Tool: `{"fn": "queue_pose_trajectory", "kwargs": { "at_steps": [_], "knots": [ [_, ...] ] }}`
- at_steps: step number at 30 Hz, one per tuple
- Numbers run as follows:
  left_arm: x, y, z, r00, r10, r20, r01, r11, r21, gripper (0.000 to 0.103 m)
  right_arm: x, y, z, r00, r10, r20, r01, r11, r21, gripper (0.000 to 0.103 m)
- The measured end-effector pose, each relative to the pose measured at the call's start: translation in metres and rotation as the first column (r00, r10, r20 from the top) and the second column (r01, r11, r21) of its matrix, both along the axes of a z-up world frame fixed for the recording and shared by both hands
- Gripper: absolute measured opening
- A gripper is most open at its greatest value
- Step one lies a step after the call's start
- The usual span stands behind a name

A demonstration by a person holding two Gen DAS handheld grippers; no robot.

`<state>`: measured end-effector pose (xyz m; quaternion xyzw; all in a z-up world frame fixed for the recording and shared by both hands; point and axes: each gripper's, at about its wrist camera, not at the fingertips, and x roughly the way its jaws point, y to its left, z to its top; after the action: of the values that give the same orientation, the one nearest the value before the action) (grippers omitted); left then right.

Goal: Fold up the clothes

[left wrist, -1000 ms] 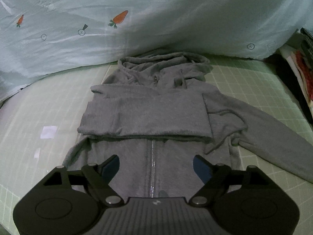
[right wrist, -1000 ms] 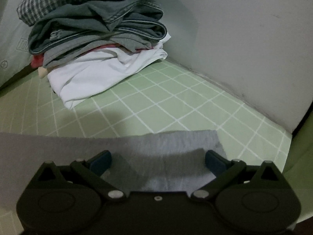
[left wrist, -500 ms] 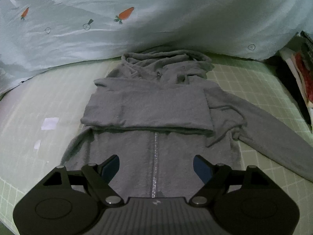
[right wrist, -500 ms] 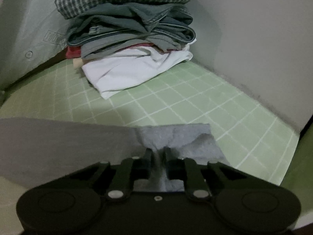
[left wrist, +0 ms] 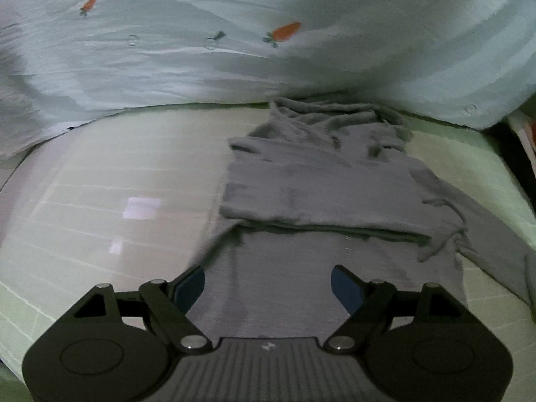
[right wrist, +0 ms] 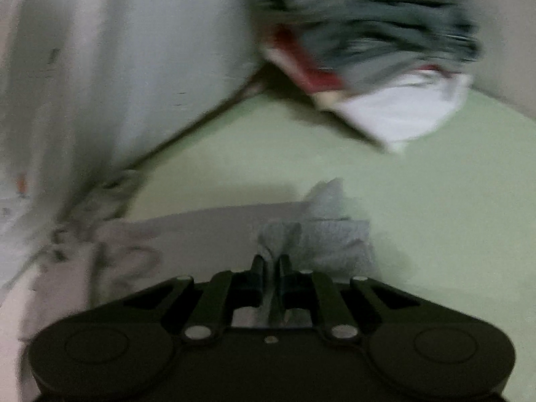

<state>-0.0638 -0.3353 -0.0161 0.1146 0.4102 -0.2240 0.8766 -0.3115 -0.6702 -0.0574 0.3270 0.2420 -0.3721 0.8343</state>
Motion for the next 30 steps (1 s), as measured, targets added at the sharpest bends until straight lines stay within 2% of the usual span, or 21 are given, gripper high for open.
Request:
{"fn": "queue_pose_trajectory", "kwargs": {
  "at_steps": [5,7,9,10,11,13,14,16,19,22,26,30],
  "knots": [
    [0.021,0.031,0.003,0.999,0.032,0.008,-0.032,0.999,-0.011,0.083,0.082,0.039,0.029,0.983,0.160,0.095,-0.159,0.987,-0.015,0.008],
    [0.030,0.041,0.004,0.999,0.043,0.008,-0.043,0.999,-0.018,0.083,0.112,0.062,0.041,0.958,0.247,0.146,-0.248,0.969,-0.010,0.008],
    [0.036,0.043,0.003,0.999,0.042,0.002,-0.042,0.999,-0.022,0.083,0.135,0.087,0.053,0.914,0.343,0.217,-0.350,0.937,-0.006,0.011],
    [0.036,0.041,0.002,0.999,0.034,-0.003,-0.034,0.999,-0.023,0.083,0.146,0.101,0.059,0.882,0.399,0.251,-0.409,0.912,-0.011,0.018],
    [0.036,0.039,0.000,1.000,0.026,-0.008,-0.027,0.999,-0.025,0.083,0.153,0.111,0.064,0.864,0.431,0.262,-0.441,0.897,-0.021,0.027],
    [0.037,0.034,-0.002,1.000,0.010,-0.018,-0.011,1.000,-0.027,0.083,0.161,0.127,0.072,0.848,0.469,0.247,-0.471,0.880,-0.056,0.075],
    [0.038,0.032,-0.004,1.000,0.002,-0.023,-0.003,1.000,-0.029,0.083,0.162,0.132,0.074,0.853,0.472,0.225,-0.467,0.881,-0.078,0.081],
    [0.038,0.027,-0.006,0.999,-0.014,-0.033,0.013,0.999,-0.032,0.083,0.157,0.132,0.075,0.874,0.462,0.147,-0.445,0.885,-0.138,0.085],
    [0.040,0.020,-0.010,0.998,-0.038,-0.048,0.036,0.999,-0.036,0.083,0.141,0.122,0.065,0.926,0.378,0.014,-0.370,0.913,-0.173,0.092],
    [0.041,0.013,-0.014,0.996,-0.062,-0.062,0.060,0.997,-0.041,0.083,0.113,0.105,0.050,0.961,0.265,-0.076,-0.274,0.947,-0.166,0.093],
    [0.042,0.004,-0.019,0.992,-0.095,-0.082,0.091,0.995,-0.048,0.083,0.075,0.083,0.032,0.982,0.140,-0.123,-0.155,0.981,-0.118,0.094],
    [0.049,-0.020,-0.025,0.985,-0.136,-0.109,0.129,0.989,-0.066,0.082,0.043,0.064,0.020,0.988,0.036,-0.149,-0.049,0.995,-0.089,0.095]
  ]
}}
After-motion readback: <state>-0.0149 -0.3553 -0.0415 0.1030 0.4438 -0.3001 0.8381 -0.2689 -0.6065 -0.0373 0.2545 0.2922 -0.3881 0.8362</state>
